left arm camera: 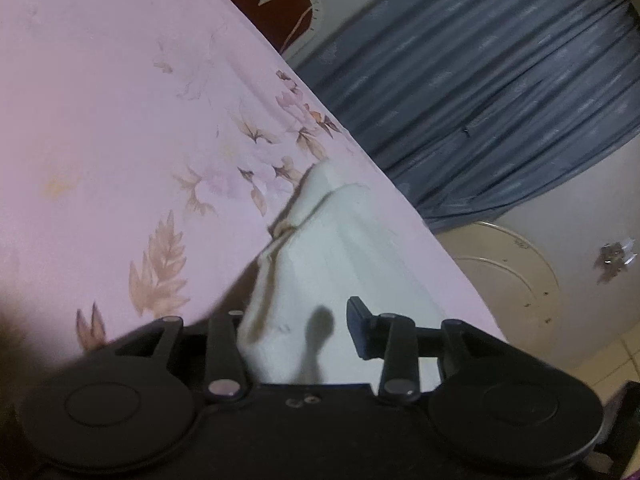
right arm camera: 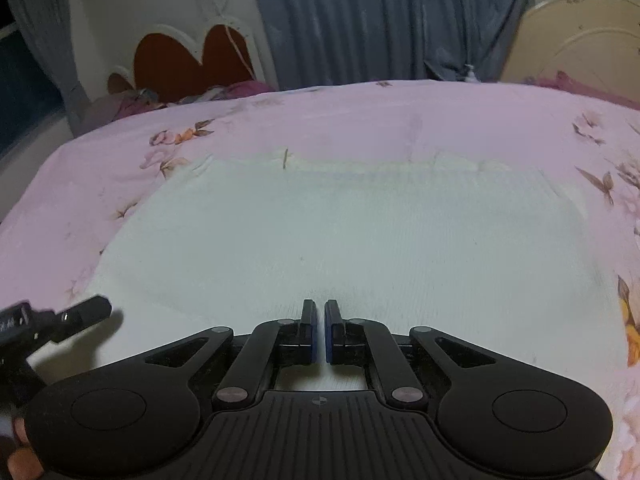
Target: Fold small clothes
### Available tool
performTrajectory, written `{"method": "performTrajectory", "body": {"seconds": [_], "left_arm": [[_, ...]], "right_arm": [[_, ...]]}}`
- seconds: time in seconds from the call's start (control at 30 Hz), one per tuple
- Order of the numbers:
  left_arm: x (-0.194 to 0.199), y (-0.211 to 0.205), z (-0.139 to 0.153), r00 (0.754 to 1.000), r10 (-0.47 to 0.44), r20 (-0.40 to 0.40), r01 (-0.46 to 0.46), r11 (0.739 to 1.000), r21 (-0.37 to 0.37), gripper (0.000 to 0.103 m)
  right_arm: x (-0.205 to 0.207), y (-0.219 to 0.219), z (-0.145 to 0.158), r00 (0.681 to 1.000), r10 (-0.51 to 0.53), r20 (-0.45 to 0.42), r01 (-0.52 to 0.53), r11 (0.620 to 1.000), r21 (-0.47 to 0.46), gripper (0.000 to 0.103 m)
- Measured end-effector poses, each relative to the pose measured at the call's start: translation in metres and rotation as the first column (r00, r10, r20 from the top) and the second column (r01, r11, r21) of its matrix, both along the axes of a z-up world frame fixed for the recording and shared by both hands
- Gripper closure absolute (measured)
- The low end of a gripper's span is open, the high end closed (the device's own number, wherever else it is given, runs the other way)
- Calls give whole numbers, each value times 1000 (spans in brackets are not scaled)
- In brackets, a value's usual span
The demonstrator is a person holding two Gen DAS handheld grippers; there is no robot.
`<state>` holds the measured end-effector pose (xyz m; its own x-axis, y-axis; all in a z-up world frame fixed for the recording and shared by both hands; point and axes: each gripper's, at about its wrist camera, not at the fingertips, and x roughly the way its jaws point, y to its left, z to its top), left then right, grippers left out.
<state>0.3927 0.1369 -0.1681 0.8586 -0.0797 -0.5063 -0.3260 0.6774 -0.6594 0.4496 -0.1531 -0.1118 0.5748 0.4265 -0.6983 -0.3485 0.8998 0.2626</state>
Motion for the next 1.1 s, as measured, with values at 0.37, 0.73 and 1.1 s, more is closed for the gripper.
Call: {"method": "performTrajectory", "body": {"seconds": [0.37,0.73,1.1], "left_arm": [[17,-60,78,984,-180,-2,173,942,289,97],[44,-260,83,741,-648,-175,652,635,414,75],[63,-186,100,839,-524,-149,533,735,418,67]], "right_arm": [[-7,-91,31,994,-110,9,106,978,179,99],[-26,-231,44,945,-327,-14,318,907,276,99],[-22,-241,48,965,-256,-51,257,899,355,50]]}}
